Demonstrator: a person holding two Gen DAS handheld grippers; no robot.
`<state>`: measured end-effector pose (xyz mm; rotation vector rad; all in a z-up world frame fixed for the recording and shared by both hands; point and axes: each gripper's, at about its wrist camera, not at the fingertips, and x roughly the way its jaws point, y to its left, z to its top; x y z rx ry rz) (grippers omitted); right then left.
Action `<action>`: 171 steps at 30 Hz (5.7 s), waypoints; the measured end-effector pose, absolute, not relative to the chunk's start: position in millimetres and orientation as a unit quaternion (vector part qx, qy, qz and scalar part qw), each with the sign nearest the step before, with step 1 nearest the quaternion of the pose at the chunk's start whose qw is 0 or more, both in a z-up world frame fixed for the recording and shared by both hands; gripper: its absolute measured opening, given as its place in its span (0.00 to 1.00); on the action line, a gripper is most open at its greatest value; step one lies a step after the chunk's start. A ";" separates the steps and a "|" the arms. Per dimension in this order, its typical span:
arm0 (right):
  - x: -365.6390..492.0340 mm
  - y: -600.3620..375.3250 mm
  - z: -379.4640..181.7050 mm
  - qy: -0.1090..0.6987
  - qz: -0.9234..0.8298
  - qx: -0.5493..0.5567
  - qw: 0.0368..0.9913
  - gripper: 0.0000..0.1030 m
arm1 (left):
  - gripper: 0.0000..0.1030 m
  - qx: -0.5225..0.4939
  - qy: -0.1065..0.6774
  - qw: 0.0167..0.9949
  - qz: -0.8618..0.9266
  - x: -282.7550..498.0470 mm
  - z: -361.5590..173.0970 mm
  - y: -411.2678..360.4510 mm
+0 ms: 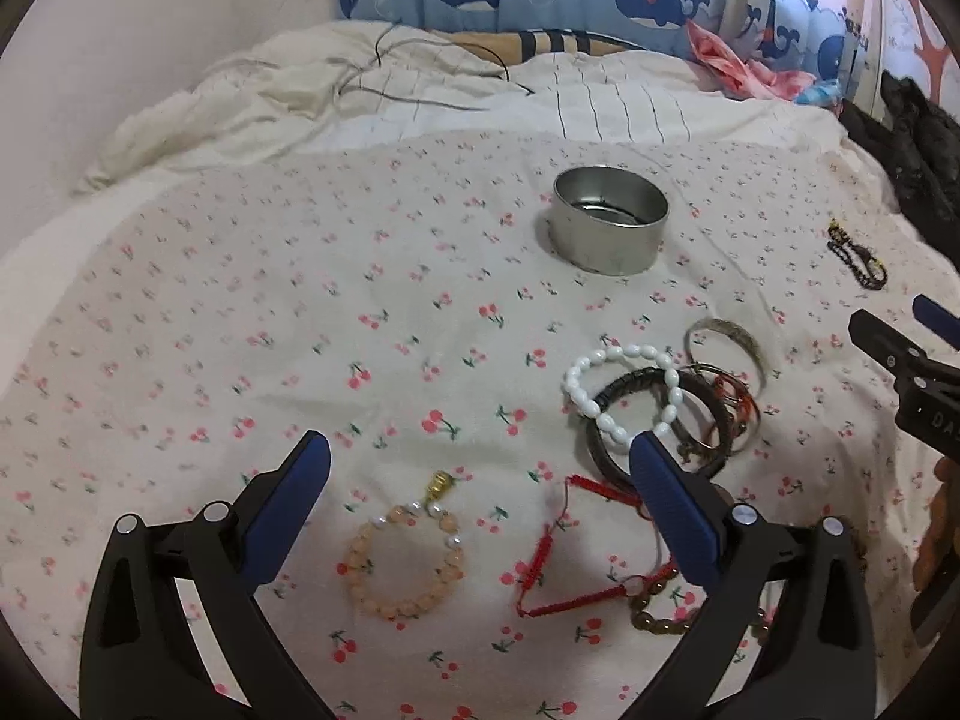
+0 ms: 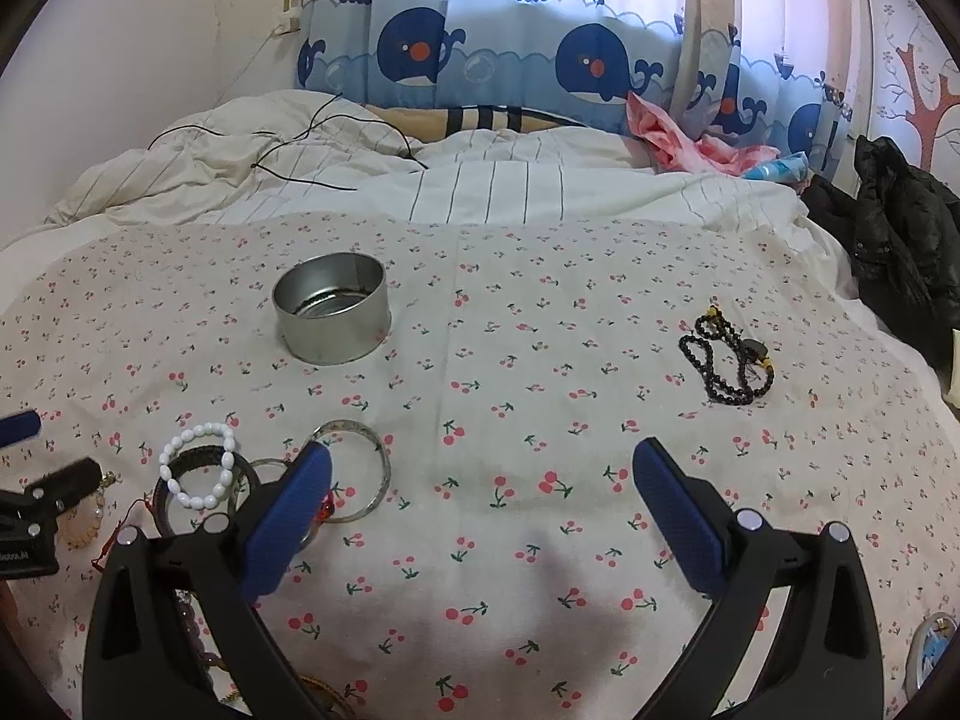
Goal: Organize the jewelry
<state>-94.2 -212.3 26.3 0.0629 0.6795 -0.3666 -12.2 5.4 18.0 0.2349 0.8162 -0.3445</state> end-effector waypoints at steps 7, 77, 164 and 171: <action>-93.8 -211.8 23.6 0.335 -0.176 0.030 0.925 0.94 | 0.93 0.135 0.383 0.898 -0.168 -17.9 16.6 -5.4; -2.2 -220.6 -40.8 0.447 -0.008 -0.004 0.895 0.20 | 0.22 -0.117 0.579 0.733 -0.338 86.5 -53.8 -33.5; -27.3 -242.2 -21.3 0.435 0.024 0.110 0.893 0.71 | 0.07 -0.092 0.503 0.785 -0.349 70.0 -1.8 -20.2; -12.9 -227.8 -32.2 0.451 0.029 0.087 0.888 0.50 | 0.07 -0.093 0.505 0.784 -0.350 68.8 -3.3 -20.9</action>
